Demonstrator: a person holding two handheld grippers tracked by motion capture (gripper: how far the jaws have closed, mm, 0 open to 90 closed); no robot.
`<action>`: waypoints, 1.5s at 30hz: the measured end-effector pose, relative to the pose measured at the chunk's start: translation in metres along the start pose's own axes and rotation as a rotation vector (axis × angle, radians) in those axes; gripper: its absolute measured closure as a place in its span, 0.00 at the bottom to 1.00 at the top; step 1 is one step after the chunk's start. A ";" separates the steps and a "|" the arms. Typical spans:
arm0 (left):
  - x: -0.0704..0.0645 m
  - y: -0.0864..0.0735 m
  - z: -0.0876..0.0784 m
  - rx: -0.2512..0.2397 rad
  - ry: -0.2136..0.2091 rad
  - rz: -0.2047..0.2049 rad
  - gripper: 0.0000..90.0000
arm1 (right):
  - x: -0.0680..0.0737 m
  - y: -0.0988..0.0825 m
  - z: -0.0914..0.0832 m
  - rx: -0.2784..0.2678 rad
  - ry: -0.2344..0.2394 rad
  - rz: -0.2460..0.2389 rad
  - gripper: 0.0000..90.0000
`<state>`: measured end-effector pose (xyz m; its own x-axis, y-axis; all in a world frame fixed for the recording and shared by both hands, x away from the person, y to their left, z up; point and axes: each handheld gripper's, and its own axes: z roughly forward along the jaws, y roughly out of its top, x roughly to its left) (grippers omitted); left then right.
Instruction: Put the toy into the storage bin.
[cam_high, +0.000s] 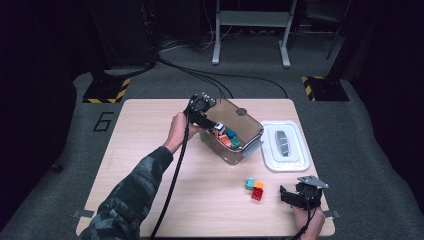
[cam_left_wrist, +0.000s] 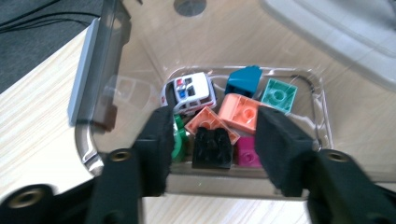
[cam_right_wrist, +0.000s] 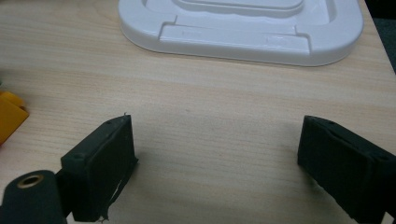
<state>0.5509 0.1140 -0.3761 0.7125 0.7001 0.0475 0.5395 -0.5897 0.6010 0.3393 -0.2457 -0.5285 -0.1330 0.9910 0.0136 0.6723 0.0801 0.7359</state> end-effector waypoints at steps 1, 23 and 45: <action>0.001 -0.001 -0.002 -0.011 -0.006 -0.007 0.49 | 0.000 0.000 0.000 0.000 0.001 0.000 0.11; -0.016 -0.066 -0.050 -0.154 -0.064 0.013 0.13 | 0.000 0.000 0.000 -0.002 0.000 -0.001 0.11; -0.049 -0.117 -0.042 -0.201 -0.110 0.024 0.10 | 0.000 0.000 0.000 -0.002 0.001 0.000 0.11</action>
<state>0.4341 0.1658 -0.4149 0.7747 0.6321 -0.0169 0.4290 -0.5059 0.7483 0.3393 -0.2460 -0.5285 -0.1336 0.9909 0.0144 0.6711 0.0797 0.7370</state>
